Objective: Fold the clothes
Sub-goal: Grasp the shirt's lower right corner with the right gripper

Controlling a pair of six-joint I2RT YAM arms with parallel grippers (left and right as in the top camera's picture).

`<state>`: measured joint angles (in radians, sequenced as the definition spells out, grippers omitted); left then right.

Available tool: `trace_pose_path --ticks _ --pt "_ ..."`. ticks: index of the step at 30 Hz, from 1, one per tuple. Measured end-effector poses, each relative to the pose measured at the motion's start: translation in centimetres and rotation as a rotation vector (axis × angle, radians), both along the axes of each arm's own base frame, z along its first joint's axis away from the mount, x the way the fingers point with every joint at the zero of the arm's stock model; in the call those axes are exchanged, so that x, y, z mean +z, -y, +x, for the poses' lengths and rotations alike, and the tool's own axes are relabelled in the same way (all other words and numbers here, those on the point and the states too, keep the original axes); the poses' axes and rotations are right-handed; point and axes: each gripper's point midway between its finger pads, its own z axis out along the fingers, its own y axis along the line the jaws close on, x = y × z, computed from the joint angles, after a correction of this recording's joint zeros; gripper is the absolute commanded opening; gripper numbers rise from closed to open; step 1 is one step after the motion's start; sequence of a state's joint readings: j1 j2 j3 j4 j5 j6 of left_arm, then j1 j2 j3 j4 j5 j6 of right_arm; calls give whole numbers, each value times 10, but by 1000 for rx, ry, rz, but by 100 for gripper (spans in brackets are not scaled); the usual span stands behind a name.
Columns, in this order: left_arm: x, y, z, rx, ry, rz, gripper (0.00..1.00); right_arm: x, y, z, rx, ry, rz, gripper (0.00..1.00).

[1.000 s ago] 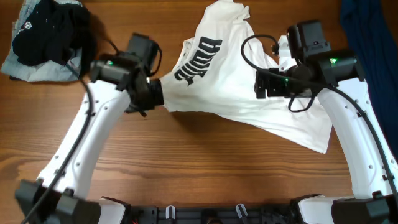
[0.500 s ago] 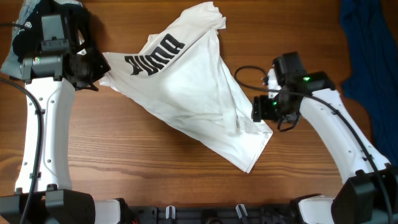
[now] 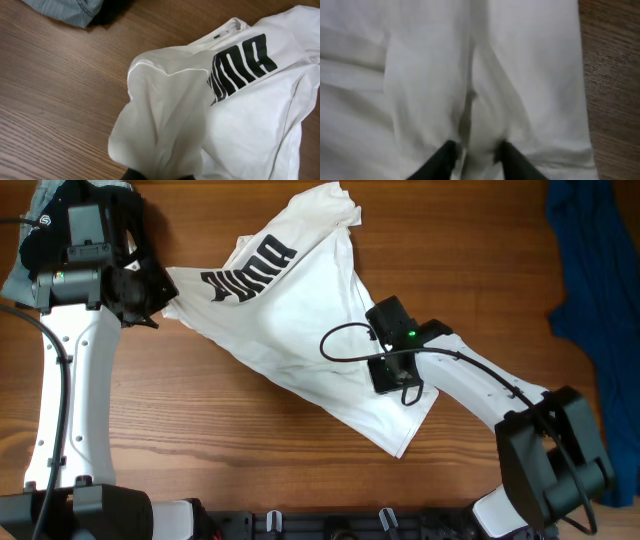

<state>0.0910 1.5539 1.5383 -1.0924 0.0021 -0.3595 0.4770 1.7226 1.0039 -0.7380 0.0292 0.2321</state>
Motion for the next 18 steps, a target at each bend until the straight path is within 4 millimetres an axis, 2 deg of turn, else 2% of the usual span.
trace_pose_path --ticks 4,7,12,14,15,16,17,18 --pt "0 0 -1 0 -4 0 4 1 10 4 -67 10 -17 4" --pt "-1 0 -2 -1 -7 -1 4 16 27 18 -142 58 0 4" --pt "-2 0 -4 0 -18 -1 4 36 75 69 -310 207 73 4" --pt "-3 1 -6 0 -25 -2 4 44 98 94 -382 290 128 9" --pt "-3 1 -6 0 -26 -2 4 48 105 102 -403 318 148 18" --pt "-3 1 -6 0 -29 -2 4 51 111 109 -418 342 168 46" --pt "-3 1 -7 0 -30 -3 4 53 118 112 -434 354 191 65" --pt "-4 1 -8 0 -35 -3 4 52 126 108 -449 321 222 79"
